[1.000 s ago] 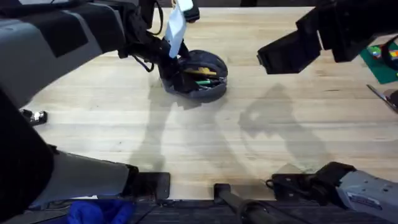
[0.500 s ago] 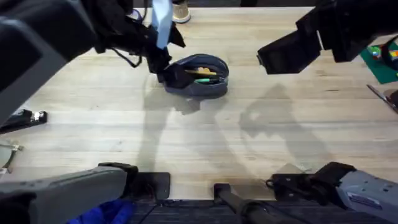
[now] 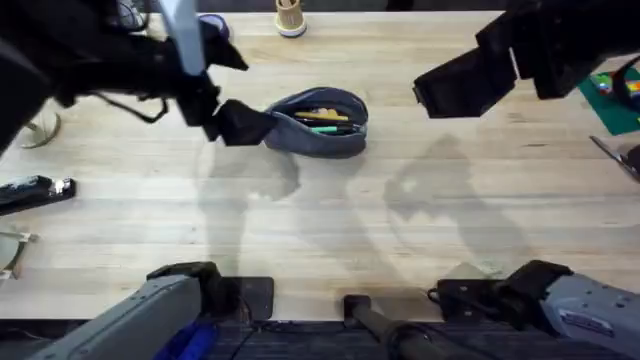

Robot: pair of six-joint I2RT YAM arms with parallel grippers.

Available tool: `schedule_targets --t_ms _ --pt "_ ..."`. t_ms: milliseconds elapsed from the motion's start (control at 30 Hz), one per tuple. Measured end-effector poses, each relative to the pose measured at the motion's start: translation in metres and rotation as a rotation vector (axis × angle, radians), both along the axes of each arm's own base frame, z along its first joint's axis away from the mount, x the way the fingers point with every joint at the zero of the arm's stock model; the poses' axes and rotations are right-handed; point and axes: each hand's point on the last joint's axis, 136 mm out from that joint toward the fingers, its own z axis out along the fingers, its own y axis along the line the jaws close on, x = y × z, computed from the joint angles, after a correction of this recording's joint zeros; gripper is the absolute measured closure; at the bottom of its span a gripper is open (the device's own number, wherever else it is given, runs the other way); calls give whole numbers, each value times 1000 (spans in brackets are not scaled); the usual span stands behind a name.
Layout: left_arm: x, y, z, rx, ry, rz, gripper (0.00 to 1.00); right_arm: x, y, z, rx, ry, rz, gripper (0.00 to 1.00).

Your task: Unzip the bag, pick up the pens from the table one at a time and place them inside, then zip the bag closed.

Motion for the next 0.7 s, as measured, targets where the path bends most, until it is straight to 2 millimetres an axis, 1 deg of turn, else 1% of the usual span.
schedule_targets --t_ms 133,200,500,600,700 --pt "-19 12 2 -1 16 -4 7 1 1 1 5 -7 0 5" --pt "-23 18 2 4 7 -7 7 2 2 2 8 -12 0 5" --pt "-21 52 10 4 -94 14 7 4 2 3 12 -18 0 5" --pt "-21 60 10 -9 -109 18 6 4 2 3 12 -18 0 5" --pt "-16 66 7 -44 -113 18 9 4 2 3 12 -19 0 5"
